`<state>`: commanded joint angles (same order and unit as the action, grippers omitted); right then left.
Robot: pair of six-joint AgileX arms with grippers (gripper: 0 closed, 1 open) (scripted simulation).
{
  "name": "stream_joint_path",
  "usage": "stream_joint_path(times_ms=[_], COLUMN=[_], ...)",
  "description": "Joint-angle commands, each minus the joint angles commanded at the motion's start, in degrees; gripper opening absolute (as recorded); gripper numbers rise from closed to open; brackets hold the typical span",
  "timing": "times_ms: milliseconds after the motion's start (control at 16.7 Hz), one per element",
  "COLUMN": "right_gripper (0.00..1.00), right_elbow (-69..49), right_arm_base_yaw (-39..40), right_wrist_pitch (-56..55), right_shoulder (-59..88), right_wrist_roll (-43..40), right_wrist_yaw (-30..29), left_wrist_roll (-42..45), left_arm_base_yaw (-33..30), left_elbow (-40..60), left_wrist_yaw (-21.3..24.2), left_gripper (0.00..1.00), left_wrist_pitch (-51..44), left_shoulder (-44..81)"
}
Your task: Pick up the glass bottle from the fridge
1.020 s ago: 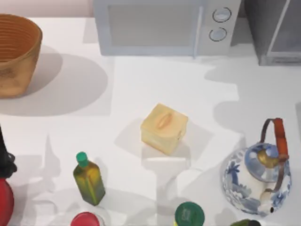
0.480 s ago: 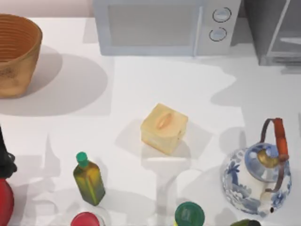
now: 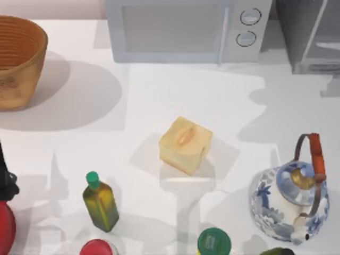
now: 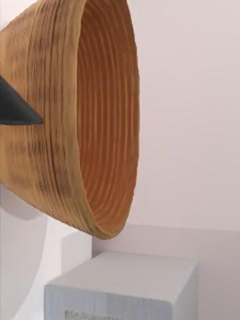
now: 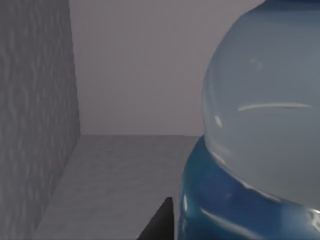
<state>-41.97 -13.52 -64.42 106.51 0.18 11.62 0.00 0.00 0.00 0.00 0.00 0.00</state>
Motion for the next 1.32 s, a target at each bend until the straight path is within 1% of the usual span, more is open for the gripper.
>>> stream_joint_path(times_ms=[240, 420, 540, 780, 1320], right_gripper=[0.00, 0.00, 0.00, 0.00, 0.00], right_elbow=[0.4, 2.7, 5.4, 13.3, 34.8], right_arm_base_yaw=[0.6, 1.6, 2.5, 4.8, 10.8], right_wrist_pitch=[1.1, 4.9, 9.2, 21.0, 52.6], right_shoulder=[-1.4, -8.0, -14.9, -34.8, -87.9], right_wrist_roll=[0.0, -0.2, -0.3, -0.4, 0.0], right_wrist_yaw=[-0.2, -0.9, -1.6, -3.7, -9.2], left_wrist_roll=[0.0, 0.0, 0.0, 0.0, 0.0], left_arm_base_yaw=[0.0, 0.0, 0.0, 0.0, 0.0], left_elbow=[0.0, 0.0, 0.0, 0.0, 0.0], left_wrist_yaw=[0.0, 0.0, 0.0, 0.0, 0.0], left_gripper=[1.00, 1.00, 1.00, 1.00, 1.00], left_wrist_pitch=[0.0, 0.0, 0.0, 0.0, 0.0], left_shoulder=[0.0, 0.0, 0.0, 0.0, 0.0])
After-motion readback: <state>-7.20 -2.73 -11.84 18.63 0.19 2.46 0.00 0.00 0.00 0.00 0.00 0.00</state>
